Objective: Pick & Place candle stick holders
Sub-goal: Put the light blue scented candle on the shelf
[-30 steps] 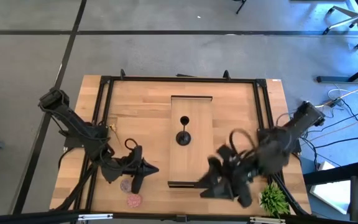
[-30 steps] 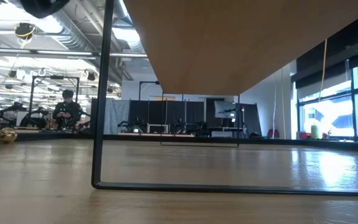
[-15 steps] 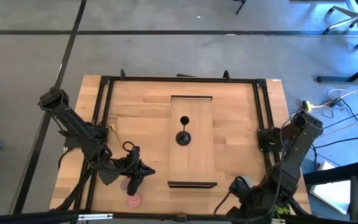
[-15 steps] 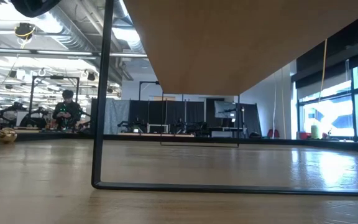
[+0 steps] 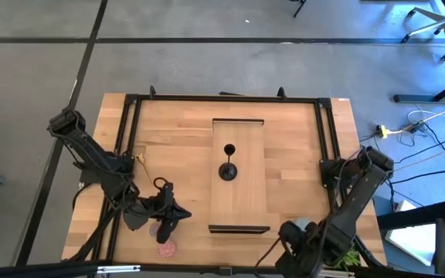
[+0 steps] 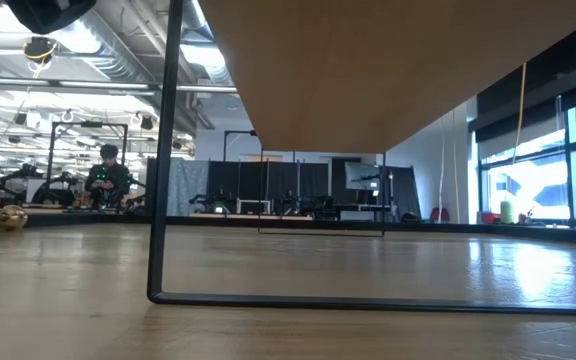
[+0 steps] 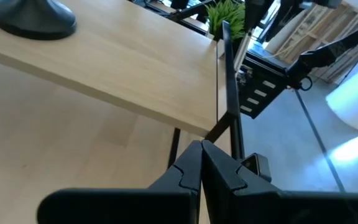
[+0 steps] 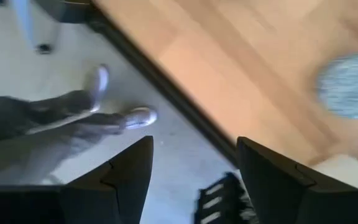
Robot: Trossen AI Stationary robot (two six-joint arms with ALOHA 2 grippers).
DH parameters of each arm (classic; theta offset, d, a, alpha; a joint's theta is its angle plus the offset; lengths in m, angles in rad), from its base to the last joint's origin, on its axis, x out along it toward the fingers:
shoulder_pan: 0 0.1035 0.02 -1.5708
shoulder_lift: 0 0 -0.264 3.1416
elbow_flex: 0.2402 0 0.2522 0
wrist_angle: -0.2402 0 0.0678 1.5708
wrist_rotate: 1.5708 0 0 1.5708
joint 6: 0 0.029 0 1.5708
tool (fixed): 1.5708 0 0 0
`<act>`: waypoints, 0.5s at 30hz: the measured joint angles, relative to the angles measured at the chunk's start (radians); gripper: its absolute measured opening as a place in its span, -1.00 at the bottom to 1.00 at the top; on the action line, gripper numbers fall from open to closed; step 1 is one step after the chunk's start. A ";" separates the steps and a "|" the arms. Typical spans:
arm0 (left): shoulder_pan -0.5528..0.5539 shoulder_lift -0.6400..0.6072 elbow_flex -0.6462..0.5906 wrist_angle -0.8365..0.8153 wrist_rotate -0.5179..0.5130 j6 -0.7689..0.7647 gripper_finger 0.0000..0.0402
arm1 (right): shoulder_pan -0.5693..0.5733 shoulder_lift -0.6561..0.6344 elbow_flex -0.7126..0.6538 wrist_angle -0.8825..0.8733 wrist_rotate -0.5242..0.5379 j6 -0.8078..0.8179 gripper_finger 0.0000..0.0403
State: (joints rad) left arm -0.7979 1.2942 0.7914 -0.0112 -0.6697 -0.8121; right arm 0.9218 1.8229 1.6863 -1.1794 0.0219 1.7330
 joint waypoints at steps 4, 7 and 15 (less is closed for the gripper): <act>0.001 0.000 0.000 -0.022 0.003 -0.023 -0.99 | -0.005 0.002 -0.008 -0.071 -0.003 0.026 0.29; 0.002 0.000 0.000 -0.044 0.003 -0.040 -0.99 | -0.006 0.003 -0.027 -0.117 -0.030 0.031 0.52; 0.018 0.000 0.000 -0.084 0.026 -0.064 -0.99 | 0.002 0.003 -0.184 -0.095 -0.045 0.062 0.96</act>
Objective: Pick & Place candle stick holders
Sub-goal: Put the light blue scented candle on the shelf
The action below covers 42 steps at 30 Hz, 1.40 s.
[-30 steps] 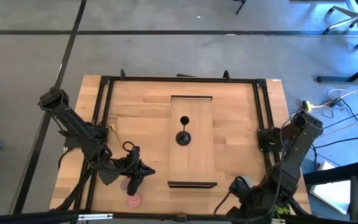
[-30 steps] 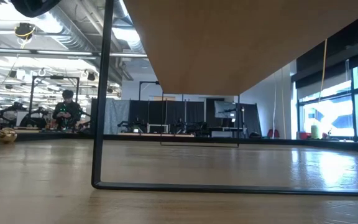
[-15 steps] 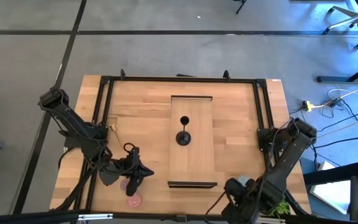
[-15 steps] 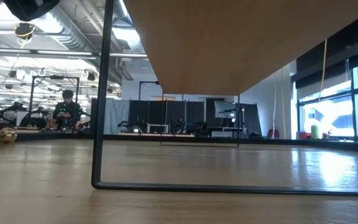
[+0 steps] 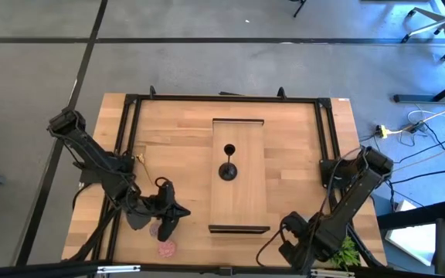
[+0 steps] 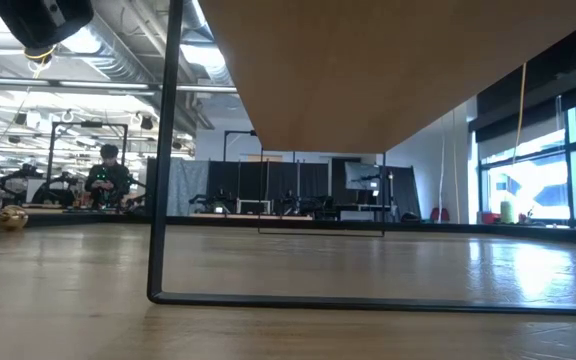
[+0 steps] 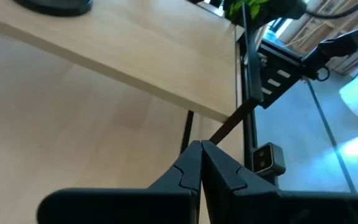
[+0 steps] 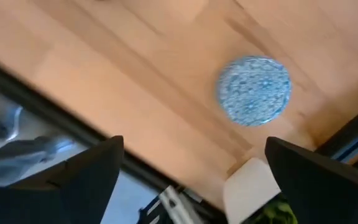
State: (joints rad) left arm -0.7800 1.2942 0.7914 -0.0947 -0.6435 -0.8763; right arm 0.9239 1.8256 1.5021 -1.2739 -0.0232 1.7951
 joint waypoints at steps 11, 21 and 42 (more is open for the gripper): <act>0.004 0.000 0.000 -0.034 0.026 -0.029 -0.99 | 0.005 0.000 -0.159 0.106 -0.071 -0.090 0.94; 0.035 0.000 0.000 -0.045 -0.017 -0.103 -0.99 | -0.021 0.000 -0.223 0.131 -0.086 -0.261 0.94; 0.048 0.000 0.000 -0.017 -0.151 -0.316 -0.99 | -0.021 0.000 -0.391 0.293 -0.077 -0.416 0.93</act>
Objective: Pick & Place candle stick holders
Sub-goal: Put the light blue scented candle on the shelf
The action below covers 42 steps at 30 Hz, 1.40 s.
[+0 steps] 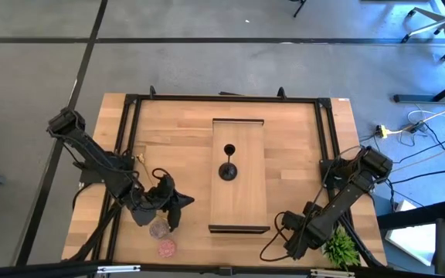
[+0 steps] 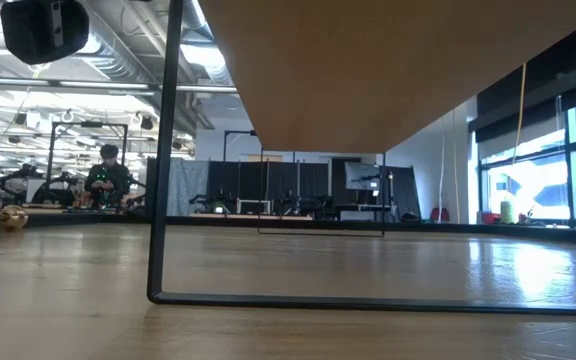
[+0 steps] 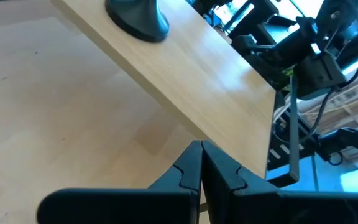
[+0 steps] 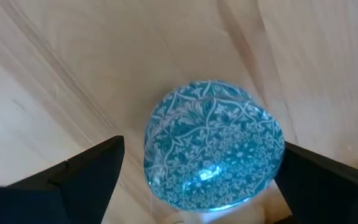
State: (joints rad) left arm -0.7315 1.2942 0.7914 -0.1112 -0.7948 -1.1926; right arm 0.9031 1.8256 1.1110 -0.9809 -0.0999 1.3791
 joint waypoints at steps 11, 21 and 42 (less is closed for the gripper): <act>0.000 0.000 0.000 0.011 -0.018 0.001 -0.99 | -0.005 0.000 0.000 0.016 0.026 -0.024 0.93; 0.000 0.000 0.000 0.011 -0.018 0.001 -0.99 | -0.006 0.000 0.000 0.013 0.007 -0.034 0.92; -0.016 0.000 0.000 0.011 -0.033 0.002 -0.99 | -0.017 -0.002 0.047 -0.110 -0.200 -0.016 0.44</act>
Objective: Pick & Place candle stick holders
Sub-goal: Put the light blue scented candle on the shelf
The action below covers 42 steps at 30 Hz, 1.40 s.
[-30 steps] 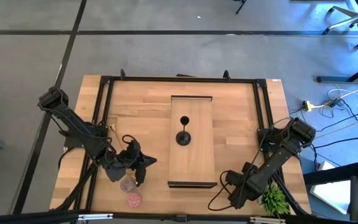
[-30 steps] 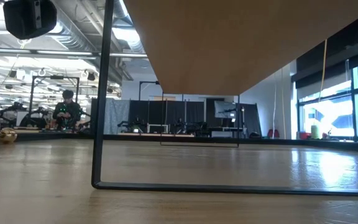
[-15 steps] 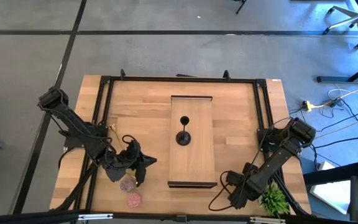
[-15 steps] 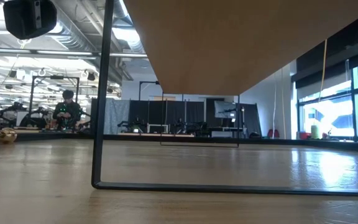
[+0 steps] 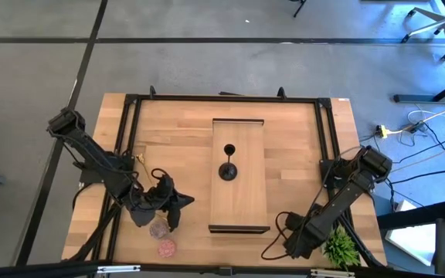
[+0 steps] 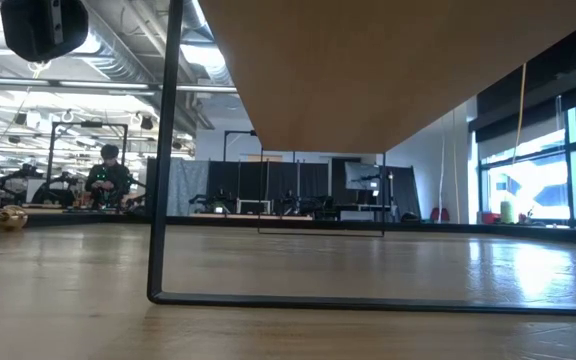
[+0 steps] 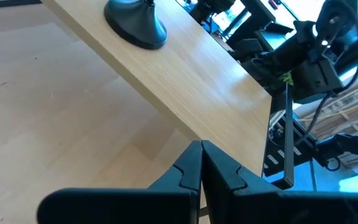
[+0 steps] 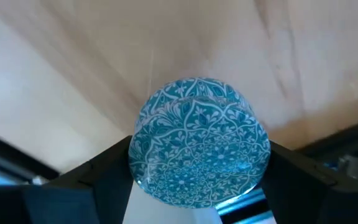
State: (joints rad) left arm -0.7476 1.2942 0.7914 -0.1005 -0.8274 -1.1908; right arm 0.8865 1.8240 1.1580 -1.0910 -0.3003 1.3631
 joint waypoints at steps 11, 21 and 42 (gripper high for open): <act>-0.038 0.000 0.000 0.000 -0.043 0.000 -0.99 | -0.070 0.000 0.347 -0.434 0.139 -0.259 0.44; -0.077 0.000 0.000 0.009 -0.111 -0.002 -0.99 | -0.179 -0.024 0.708 -0.476 0.395 -0.387 0.45; -0.178 0.000 0.000 0.023 -0.275 -0.028 -0.99 | -0.535 -0.025 0.728 -0.479 0.427 -0.249 0.45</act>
State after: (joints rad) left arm -0.9258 1.2942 0.7914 -0.0780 -1.1020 -1.2188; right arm 0.3514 1.7988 1.8858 -1.5701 0.1268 1.1141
